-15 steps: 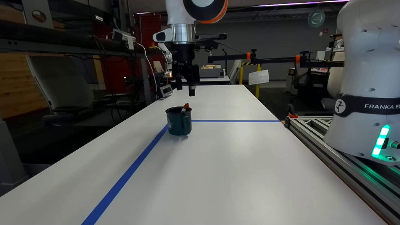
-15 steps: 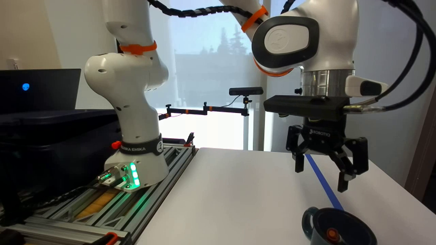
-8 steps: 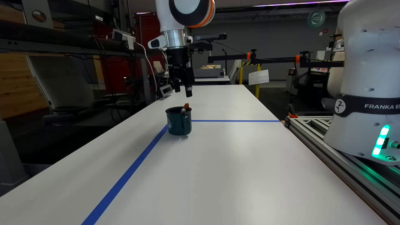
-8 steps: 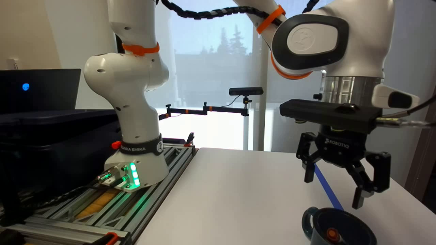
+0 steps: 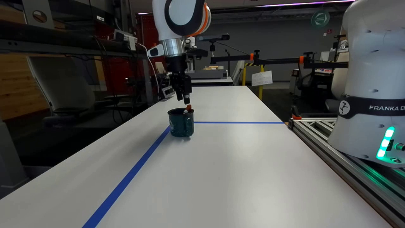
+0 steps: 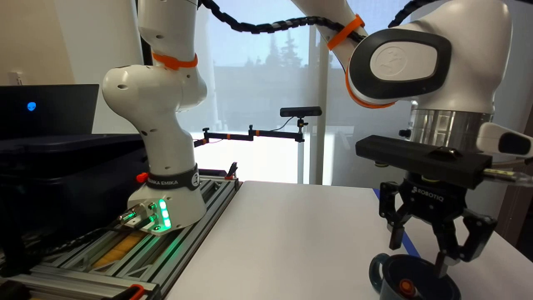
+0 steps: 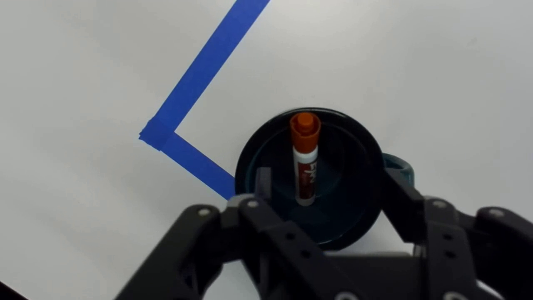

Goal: Remove the marker from the mug.

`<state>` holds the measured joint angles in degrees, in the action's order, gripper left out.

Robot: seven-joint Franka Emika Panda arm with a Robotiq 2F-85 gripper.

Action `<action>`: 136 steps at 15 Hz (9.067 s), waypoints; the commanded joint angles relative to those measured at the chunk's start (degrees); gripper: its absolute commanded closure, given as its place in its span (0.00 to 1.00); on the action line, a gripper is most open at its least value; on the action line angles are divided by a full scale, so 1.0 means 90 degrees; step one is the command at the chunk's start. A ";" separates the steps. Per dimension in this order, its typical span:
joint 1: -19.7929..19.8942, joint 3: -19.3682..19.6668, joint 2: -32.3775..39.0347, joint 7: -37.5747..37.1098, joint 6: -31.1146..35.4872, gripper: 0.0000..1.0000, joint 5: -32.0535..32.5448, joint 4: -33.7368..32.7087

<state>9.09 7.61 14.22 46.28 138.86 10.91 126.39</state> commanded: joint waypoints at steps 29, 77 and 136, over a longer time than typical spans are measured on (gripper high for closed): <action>0.0353 -0.0284 0.0904 -0.0589 0.0037 0.62 -0.0268 -0.0474; -0.0793 -0.1046 -0.1453 0.3718 0.2972 0.95 -0.6036 0.3496; -0.8676 0.7572 -0.0362 -0.0933 0.0824 0.00 -0.2252 0.1969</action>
<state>-68.99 75.76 10.96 37.88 146.28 -9.36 144.11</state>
